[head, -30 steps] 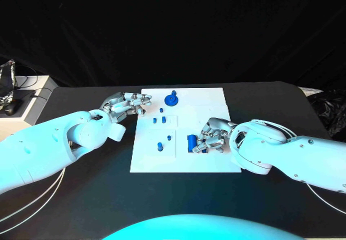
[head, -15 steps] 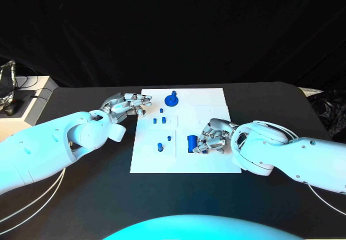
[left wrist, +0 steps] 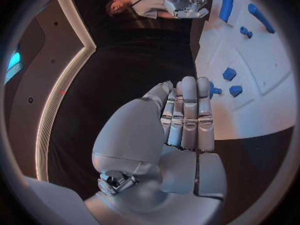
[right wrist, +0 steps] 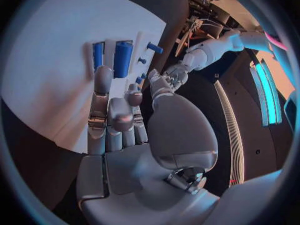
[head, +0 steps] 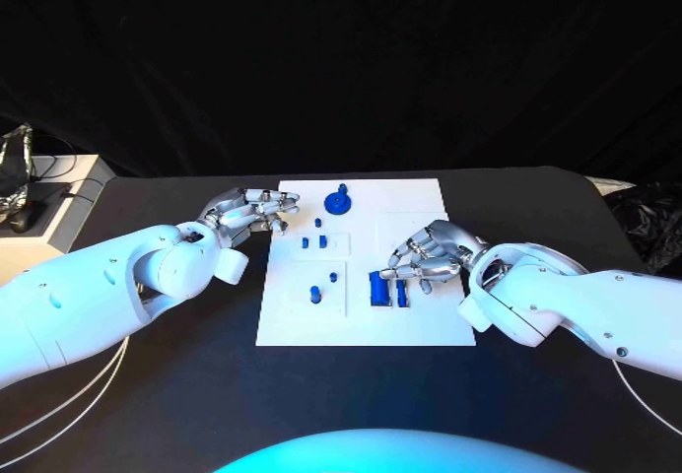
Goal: Assemble the parts on the task board
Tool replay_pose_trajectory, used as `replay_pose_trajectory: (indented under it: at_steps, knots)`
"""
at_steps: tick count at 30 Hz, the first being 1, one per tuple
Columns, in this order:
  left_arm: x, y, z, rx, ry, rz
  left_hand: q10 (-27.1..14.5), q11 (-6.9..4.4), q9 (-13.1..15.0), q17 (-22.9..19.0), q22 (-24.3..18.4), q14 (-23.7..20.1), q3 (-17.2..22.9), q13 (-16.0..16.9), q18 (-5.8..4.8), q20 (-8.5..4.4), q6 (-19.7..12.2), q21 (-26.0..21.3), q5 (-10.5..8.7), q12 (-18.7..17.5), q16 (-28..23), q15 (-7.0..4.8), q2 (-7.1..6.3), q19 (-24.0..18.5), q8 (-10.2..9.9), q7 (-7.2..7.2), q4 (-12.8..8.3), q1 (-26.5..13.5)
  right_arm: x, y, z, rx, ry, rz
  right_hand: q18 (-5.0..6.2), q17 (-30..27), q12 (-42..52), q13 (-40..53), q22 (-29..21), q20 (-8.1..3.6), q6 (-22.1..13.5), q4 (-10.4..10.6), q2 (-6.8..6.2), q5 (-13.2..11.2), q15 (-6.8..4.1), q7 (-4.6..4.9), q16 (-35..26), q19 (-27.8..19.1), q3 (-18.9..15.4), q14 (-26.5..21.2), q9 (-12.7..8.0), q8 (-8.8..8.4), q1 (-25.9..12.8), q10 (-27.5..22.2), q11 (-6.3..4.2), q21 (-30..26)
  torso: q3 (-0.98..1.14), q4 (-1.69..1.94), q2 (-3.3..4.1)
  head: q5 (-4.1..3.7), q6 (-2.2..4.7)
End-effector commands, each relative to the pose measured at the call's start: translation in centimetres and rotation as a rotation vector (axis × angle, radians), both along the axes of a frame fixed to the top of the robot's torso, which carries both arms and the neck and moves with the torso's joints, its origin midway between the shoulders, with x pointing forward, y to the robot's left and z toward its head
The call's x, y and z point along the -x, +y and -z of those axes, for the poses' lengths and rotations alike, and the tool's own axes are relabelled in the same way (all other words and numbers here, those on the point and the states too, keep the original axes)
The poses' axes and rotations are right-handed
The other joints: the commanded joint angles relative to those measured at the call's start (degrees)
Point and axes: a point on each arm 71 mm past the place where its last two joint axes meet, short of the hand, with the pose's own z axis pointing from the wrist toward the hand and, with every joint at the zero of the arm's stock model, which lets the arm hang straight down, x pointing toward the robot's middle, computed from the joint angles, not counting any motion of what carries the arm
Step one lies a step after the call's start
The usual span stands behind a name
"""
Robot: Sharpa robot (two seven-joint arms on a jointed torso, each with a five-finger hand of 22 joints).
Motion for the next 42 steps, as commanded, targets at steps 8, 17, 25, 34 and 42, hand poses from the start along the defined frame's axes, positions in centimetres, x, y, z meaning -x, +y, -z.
replay_pose_trajectory:
  at_steps: [8, 17, 25, 34, 42]
  knots:
    - [-0.3, -0.1, 0.1, 0.034, -0.007, -0.020, -0.38, -0.07, 0.09, -0.66, -0.60, -0.09, 0.16, -0.01, -0.13, -0.05, -0.24, -1.07, 0.21, 0.20, -1.43, 0.27, 0.15, 0.26, 0.10, -0.05, -0.30, -0.43, -1.8, -2.4, -0.8, -0.271, -0.076, 0.125, 0.69, -2.35, -0.96, -3.78, -0.85, 0.61, 0.54, -1.47, 2.15, 0.88, 0.47, 0.32, -2.67, 1.05, -2.13, -0.75, -0.80, -1.27, 0.74, -2.27, 0.13, -0.71, -0.24, -0.57, -0.53, 0.08, 1.37]
    - [-0.7, 0.1, 0.1, 0.059, -0.071, -0.102, -0.43, 0.37, 0.10, -3.94, -4.83, -4.54, -4.49, -0.04, -1.57, 1.37, -0.59, -6.58, -0.31, 0.12, -8.03, 1.63, -1.87, -3.50, 0.08, -0.35, 2.30, -3.68, -5.5, -6.0, -0.5, -0.384, -0.179, 0.252, -0.94, -12.06, -9.28, -14.76, -8.34, 1.49, -1.42, -6.24, 6.06, 1.88, 1.30, 1.19, -16.62, -4.20, -3.78, -3.28, -0.91, -1.23, 3.83, -5.48, 1.00, -3.46, -0.42, -1.43, -1.31, 0.10, 4.79]
    - [-0.9, 0.2, 0.4, 0.080, -0.145, -0.199, -0.05, 2.16, 0.05, -18.98, -24.98, -3.92, -13.29, -0.39, -3.64, 6.37, -0.85, -19.38, -0.86, -8.60, -38.06, 5.66, 0.52, -11.32, 0.00, -1.01, 4.29, -0.20, -8.6, -8.8, -0.2, -0.487, -0.211, 0.345, -4.10, -23.06, -29.24, -39.70, -20.82, 6.12, -5.41, -8.50, 8.55, 0.32, 5.98, 3.40, -34.86, -22.88, -1.72, -15.50, -10.59, -1.86, 7.11, -7.39, 4.41, -3.29, -0.23, -1.86, -2.13, 0.66, 7.21]
    - [-0.9, -0.5, 0.9, 0.063, -0.102, -0.165, -24.75, -4.51, -3.64, -28.46, -74.65, -25.10, -8.08, -3.94, -7.88, -1.02, -59.68, -22.91, -21.23, -13.93, -53.30, -0.22, -0.71, -64.30, -3.78, -8.59, 0.56, -29.25, -9.0, -9.2, 0.2, -0.432, -0.212, 0.386, -4.38, -54.52, -43.59, -66.90, -67.60, 6.01, -64.66, -2.28, 6.36, -13.53, 5.29, -3.52, -64.68, -84.11, 1.77, -39.09, -33.24, -5.38, -20.50, -28.25, 1.24, -7.14, -0.28, -1.66, -2.52, 0.47, 7.57]
    - [-0.3, -2.4, 0.6, 0.036, -0.121, -0.229, -65.94, -4.51, -3.64, -28.46, -74.65, -65.51, -8.08, -3.94, -7.88, -1.02, -59.68, -22.91, -21.23, -13.93, -53.30, -0.22, -0.71, -64.30, -3.78, -8.59, 0.56, -81.76, -6.5, -5.4, 0.4, -0.605, -0.185, 0.425, -4.38, -54.52, -43.59, -66.90, -67.60, 6.01, -64.66, -2.28, 6.36, -13.53, 5.29, -3.52, -64.68, -84.11, 1.77, -82.62, -33.24, -5.38, -68.18, -73.35, 1.24, -7.14, -0.51, -0.81, -6.56, -0.90, 10.30]
